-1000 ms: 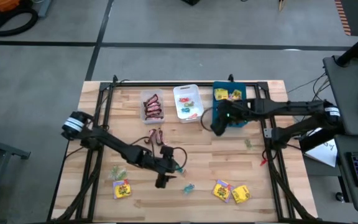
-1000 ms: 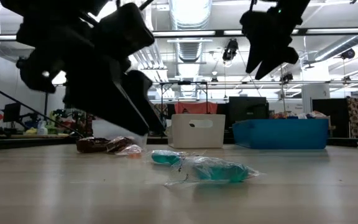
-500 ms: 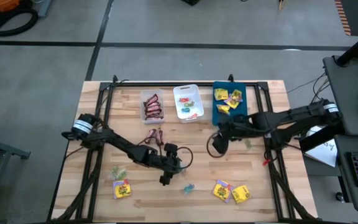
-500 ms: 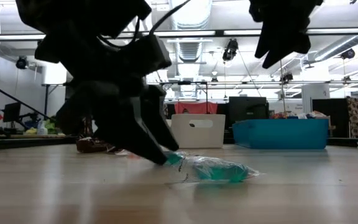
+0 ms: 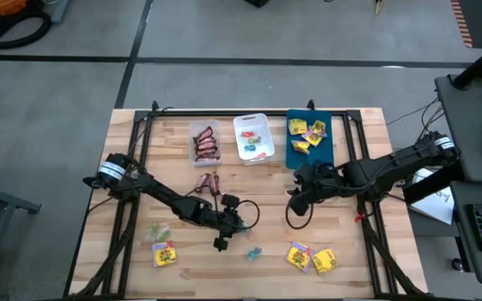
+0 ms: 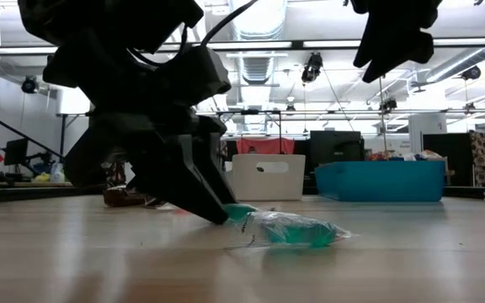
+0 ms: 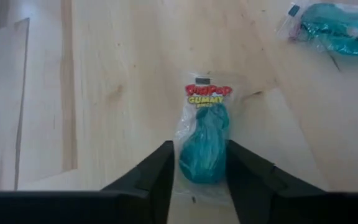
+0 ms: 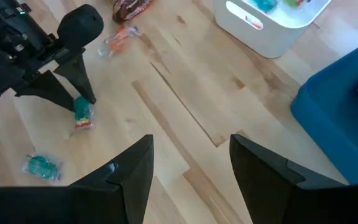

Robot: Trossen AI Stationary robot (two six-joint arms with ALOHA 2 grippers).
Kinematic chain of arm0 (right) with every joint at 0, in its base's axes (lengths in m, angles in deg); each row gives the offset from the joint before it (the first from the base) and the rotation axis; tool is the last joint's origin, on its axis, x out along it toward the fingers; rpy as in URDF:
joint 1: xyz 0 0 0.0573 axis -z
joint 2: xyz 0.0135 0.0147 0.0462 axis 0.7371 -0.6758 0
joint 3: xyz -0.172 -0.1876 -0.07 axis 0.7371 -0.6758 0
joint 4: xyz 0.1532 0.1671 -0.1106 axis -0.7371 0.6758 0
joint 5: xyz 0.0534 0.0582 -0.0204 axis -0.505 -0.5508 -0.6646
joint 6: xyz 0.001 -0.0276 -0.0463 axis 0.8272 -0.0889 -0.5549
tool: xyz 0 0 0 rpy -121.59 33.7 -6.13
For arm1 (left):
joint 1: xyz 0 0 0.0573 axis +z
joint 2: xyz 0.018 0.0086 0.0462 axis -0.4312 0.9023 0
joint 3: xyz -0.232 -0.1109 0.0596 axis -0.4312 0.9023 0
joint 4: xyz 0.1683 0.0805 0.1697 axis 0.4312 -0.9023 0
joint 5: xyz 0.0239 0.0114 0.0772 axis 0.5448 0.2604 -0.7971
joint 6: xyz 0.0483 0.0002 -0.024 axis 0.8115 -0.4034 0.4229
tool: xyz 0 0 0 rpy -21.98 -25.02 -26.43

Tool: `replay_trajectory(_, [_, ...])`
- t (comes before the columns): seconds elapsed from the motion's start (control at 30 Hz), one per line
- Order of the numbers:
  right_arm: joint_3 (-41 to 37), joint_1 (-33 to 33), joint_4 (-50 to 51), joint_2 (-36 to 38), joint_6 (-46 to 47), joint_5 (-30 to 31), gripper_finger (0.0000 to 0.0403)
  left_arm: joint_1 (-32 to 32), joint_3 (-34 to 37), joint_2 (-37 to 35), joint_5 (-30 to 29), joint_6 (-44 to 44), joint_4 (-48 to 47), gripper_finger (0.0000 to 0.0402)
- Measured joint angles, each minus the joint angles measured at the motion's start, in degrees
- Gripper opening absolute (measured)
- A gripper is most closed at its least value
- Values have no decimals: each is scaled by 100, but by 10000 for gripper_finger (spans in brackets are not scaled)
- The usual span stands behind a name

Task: Sort candy
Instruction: Put the top blue jelly candy into the white bin

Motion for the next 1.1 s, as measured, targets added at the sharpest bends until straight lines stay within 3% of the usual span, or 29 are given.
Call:
replay_trajectory(0.3, [-203,-233,-4,0,321,184,201,15,23,-429,-100,213,-129,50])
replay_trajectory(0.63, [-414,-399,-150,-2,565,514,201,231,22,-1843,-674,1044,-693,10])
replay_trajectory(0.93, [-941,-552,-988,-25,636,575,201,1519,13,-2739,-650,1547,-686,1])
replay_trajectory(1.1, [-1258,-657,-1388,-67,843,601,201,2501,11,-2564,-636,471,-374,0])
